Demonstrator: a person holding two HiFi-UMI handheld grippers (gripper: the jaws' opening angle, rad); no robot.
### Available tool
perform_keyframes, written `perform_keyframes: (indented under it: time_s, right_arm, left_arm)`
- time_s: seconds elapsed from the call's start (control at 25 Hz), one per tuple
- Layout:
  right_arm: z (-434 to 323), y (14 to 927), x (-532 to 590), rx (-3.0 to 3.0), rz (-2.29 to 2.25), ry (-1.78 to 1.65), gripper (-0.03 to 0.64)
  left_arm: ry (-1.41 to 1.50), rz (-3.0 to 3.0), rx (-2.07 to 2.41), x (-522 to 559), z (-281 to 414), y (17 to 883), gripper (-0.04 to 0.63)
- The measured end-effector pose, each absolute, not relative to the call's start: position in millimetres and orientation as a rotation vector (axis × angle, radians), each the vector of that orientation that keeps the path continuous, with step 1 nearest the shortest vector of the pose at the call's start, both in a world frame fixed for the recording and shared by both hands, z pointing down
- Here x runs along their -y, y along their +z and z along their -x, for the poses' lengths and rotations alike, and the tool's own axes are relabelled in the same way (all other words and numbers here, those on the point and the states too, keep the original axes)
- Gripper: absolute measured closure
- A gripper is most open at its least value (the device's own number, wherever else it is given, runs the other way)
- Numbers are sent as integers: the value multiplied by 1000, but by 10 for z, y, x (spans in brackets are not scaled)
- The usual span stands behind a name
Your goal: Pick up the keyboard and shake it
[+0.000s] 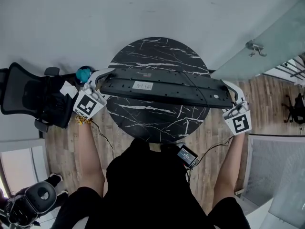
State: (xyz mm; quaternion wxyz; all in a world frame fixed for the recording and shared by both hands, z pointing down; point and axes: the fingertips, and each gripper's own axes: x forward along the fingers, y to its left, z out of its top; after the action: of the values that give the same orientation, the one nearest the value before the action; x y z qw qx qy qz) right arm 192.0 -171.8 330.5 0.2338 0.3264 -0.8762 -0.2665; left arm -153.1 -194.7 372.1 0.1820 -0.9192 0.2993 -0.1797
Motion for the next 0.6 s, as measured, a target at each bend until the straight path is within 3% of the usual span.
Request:
perform_keyframes:
  time_s: [0.32, 0.6]
  right_arm:
    - [-1870, 2914, 1594, 2580, -983, -666, 436]
    - [-1874, 2443, 1381, 2487, -1036, -908, 437]
  left_arm:
    - [-306, 2646, -911, 1792, 1556, 3239, 410]
    - [-414, 2334, -865, 1551, 1605, 2598, 410]
